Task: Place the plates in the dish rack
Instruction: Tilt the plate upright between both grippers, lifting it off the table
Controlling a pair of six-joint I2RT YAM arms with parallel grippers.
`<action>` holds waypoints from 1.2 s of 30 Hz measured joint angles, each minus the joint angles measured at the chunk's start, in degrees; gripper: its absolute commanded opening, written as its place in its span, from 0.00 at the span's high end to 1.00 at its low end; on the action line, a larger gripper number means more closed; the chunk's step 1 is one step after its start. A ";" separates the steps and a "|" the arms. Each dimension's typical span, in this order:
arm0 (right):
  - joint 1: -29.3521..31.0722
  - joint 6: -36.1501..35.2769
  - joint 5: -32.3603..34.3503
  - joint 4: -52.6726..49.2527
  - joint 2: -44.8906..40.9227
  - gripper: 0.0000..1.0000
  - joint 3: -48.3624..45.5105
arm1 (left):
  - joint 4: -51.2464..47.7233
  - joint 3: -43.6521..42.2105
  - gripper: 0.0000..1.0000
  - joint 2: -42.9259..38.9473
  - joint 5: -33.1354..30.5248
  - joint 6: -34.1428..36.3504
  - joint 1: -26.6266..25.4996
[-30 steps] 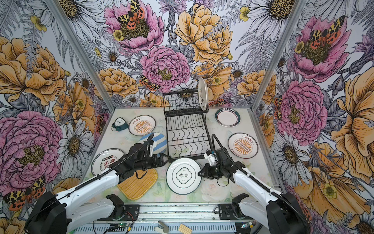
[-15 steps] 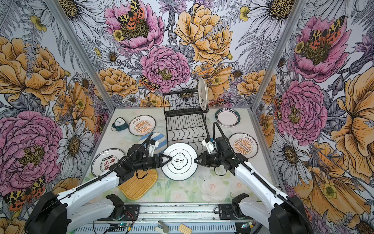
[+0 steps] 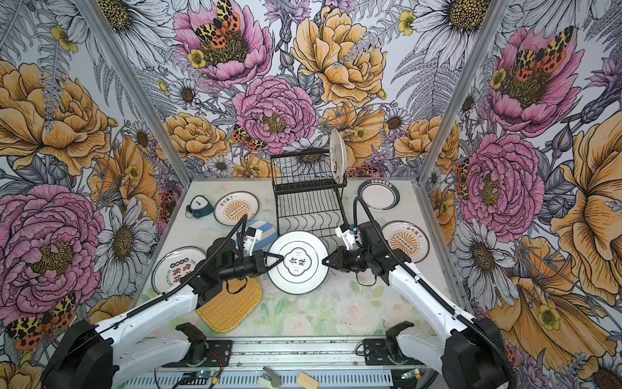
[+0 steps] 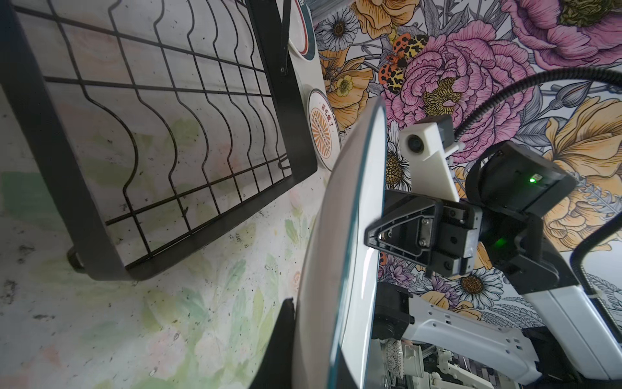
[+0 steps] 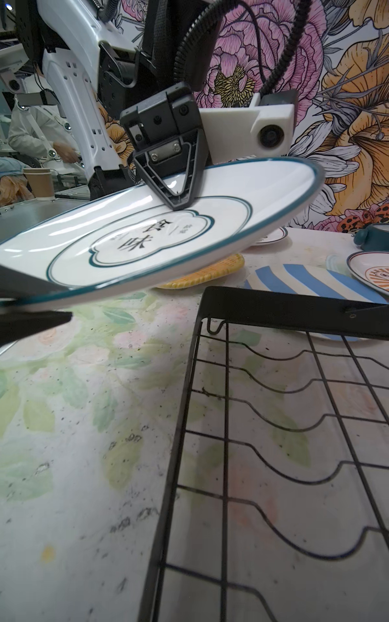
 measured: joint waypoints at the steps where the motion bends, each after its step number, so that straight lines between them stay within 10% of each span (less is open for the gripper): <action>1: 0.04 -0.07 -0.35 -0.11 0.04 0.74 0.20 | 0.26 0.00 1.00 0.22 0.09 -0.02 -0.04; 7: -0.11 -1.22 -2.38 -0.61 0.85 0.58 2.45 | 3.32 0.04 1.00 2.08 0.90 -0.52 -0.02; 18: -0.37 -3.04 -6.14 -0.66 3.80 0.59 5.03 | 8.79 2.45 1.00 6.58 3.19 -2.78 -1.81; 29: -2.86 -4.70 -10.75 -0.17 4.44 0.97 6.19 | 13.49 3.45 1.00 8.50 5.49 -5.66 -2.01; 36: -2.95 -4.68 -11.58 0.15 4.44 1.00 6.43 | 13.53 3.45 0.40 8.68 5.57 -5.60 -2.64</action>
